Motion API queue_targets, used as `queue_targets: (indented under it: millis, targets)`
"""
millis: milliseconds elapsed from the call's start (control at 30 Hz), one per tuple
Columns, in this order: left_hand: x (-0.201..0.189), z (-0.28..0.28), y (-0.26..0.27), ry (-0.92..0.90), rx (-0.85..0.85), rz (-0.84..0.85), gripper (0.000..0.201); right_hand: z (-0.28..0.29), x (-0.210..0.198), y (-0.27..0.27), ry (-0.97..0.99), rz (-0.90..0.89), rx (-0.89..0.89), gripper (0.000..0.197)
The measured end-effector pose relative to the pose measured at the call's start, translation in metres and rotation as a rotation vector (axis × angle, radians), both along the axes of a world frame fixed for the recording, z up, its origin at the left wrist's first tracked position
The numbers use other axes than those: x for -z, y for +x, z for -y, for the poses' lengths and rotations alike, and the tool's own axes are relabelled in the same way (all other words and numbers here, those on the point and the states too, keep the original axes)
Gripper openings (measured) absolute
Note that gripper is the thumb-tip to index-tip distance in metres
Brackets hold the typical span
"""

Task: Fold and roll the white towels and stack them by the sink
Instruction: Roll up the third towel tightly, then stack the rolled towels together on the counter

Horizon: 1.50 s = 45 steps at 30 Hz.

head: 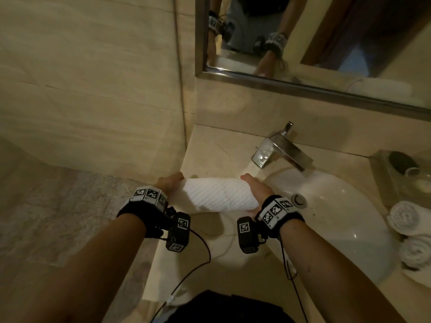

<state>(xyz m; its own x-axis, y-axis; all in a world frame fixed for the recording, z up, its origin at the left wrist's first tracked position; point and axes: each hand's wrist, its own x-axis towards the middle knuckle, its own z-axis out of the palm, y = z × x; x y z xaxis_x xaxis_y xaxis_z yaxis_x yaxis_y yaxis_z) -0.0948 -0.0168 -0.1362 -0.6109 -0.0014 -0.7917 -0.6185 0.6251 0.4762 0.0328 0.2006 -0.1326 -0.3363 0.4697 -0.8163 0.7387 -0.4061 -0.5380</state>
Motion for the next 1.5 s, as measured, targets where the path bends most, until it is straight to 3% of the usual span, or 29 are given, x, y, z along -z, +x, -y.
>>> queue_targets:
  millis: [100,200,267,400,500,633,767,1033,1133,1200,1300,1500]
  targets:
    - [-0.014,-0.001,0.011,0.104,-0.162,-0.075,0.076,-0.002,0.009,0.001,0.017,-0.053,0.062,0.077]
    - [-0.022,-0.008,0.009,0.229,-0.31,-0.121,0.059,-0.012,0.026,-0.007,0.085,-0.154,0.167,0.1]
    - [-0.032,-0.015,0.005,0.29,-0.383,-0.14,0.052,-0.014,0.016,-0.015,0.094,-0.218,0.244,0.108]
    - [-0.034,-0.026,-0.002,0.413,-0.542,-0.17,0.042,-0.006,-0.031,-0.031,0.082,-0.306,0.34,0.086]
    - [-0.03,-0.037,-0.008,0.409,-0.595,-0.241,0.052,-0.007,-0.03,-0.046,0.062,-0.333,0.357,0.093]
    - [-0.033,-0.057,-0.026,0.192,-0.47,-0.445,0.065,-0.006,-0.04,-0.074,0.048,-0.381,0.302,0.088]
    - [-0.036,-0.076,-0.053,0.025,-0.459,-0.457,0.067,-0.023,-0.043,-0.107,0.134,-0.371,0.227,0.07]
    - [-0.026,-0.103,-0.094,-0.045,-0.411,-0.479,0.061,-0.034,-0.022,-0.142,0.207,-0.294,0.285,0.089]
    - [-0.032,-0.118,-0.113,-0.072,-0.297,-0.546,0.058,-0.042,-0.013,-0.158,0.237,-0.279,0.31,0.096]
    - [-0.033,-0.127,-0.127,-0.086,-0.192,-0.58,0.059,-0.047,-0.007,-0.163,0.24,-0.242,0.314,0.089]
    - [-0.026,-0.132,-0.146,-0.114,-0.074,-0.513,0.065,-0.056,0.003,-0.166,0.289,-0.115,0.28,0.076]
    - [-0.022,-0.131,-0.159,-0.218,0.049,-0.425,0.07,-0.063,0.001,-0.176,0.266,-0.037,0.201,0.079]
